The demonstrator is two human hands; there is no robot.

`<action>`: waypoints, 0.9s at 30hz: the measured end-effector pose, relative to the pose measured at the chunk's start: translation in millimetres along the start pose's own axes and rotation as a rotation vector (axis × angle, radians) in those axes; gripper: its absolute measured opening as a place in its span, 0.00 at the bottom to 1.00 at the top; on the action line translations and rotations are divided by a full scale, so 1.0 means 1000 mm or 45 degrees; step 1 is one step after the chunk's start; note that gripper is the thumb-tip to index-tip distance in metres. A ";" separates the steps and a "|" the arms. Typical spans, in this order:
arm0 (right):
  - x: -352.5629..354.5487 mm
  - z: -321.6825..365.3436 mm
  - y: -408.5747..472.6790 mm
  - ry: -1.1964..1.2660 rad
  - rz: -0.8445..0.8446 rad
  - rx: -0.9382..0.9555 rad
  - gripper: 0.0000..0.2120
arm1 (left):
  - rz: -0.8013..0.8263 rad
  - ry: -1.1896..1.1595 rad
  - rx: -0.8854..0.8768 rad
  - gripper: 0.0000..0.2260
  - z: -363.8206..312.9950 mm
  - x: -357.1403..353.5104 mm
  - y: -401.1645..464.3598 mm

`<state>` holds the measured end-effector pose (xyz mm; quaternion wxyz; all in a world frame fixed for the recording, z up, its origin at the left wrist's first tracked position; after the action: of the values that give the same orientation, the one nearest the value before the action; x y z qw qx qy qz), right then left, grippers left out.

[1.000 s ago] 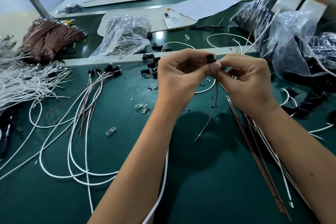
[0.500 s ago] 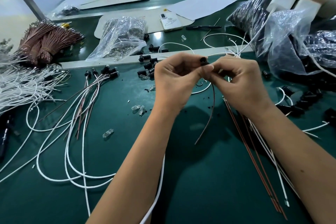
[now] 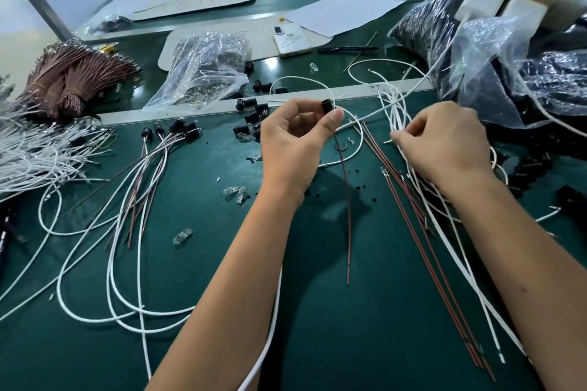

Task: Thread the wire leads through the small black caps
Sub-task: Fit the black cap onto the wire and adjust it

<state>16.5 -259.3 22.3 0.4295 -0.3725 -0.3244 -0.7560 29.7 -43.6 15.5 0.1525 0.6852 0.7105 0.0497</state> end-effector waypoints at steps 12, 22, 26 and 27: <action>0.006 0.027 -0.009 1.855 0.424 0.046 0.14 | 0.614 -0.270 0.416 0.07 0.003 -0.030 -0.019; 0.000 0.033 -0.012 1.637 0.569 0.233 0.13 | 0.524 -0.455 0.342 0.04 -0.008 -0.019 -0.011; -0.020 0.036 -0.028 1.121 1.054 0.259 0.18 | 0.212 -0.271 0.269 0.06 -0.007 0.001 0.001; -0.023 0.038 -0.033 1.048 1.125 0.301 0.17 | 0.158 -0.232 0.265 0.07 -0.006 0.004 0.001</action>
<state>5.6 -205.2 16.7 0.8307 -0.0991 -0.0285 -0.5471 29.2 -38.9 21.0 0.1413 0.7415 0.6513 -0.0774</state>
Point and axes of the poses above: each hand's wrist, its own y-axis towards the middle knuckle, its own x-axis out of the back of the hand, z = x × y, the point moved 5 cm from there along y, towards the middle knuckle, and after that the axes turned 3 degrees about -x, right-handed, at the moved point
